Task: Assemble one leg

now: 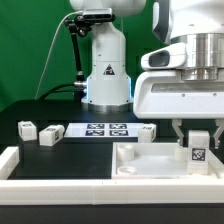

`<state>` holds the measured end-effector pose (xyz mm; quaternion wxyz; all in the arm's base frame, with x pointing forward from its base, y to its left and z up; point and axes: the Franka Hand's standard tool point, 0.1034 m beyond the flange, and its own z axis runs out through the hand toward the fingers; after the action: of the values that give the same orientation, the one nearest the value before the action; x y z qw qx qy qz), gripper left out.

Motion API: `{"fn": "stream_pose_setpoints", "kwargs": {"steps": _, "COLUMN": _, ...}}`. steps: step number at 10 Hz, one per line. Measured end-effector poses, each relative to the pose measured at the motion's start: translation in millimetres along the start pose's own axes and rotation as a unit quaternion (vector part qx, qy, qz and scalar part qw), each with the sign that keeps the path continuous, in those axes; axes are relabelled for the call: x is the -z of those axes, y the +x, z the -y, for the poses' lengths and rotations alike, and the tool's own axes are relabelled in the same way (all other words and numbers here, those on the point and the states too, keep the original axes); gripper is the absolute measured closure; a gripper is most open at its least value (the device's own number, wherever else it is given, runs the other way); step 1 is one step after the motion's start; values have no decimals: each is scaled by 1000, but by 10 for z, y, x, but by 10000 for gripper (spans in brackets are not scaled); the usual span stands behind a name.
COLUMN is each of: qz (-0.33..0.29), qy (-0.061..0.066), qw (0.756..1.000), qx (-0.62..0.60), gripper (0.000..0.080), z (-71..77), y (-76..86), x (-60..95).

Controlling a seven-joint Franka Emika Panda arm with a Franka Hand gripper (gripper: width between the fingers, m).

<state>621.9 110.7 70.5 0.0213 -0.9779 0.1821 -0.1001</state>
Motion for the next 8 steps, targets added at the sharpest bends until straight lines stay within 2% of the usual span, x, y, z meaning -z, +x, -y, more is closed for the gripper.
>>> {"fn": "stream_pose_setpoints", "kwargs": {"steps": 4, "qz": -3, "qy": -11, "qw": 992, "qx": -122, "gripper": 505, "z": -163, "y": 26, "x": -10}}
{"fn": "stream_pose_setpoints", "kwargs": {"steps": 6, "qz": -9, "qy": -20, "qw": 978, "qx": -207, "gripper": 500, "z": -281, "y": 52, "x": -8}}
{"fn": "stream_pose_setpoints", "kwargs": {"steps": 8, "qz": -12, "qy": -25, "qw": 974, "qx": -223, "gripper": 495, "z": -337, "y": 63, "x": -5}}
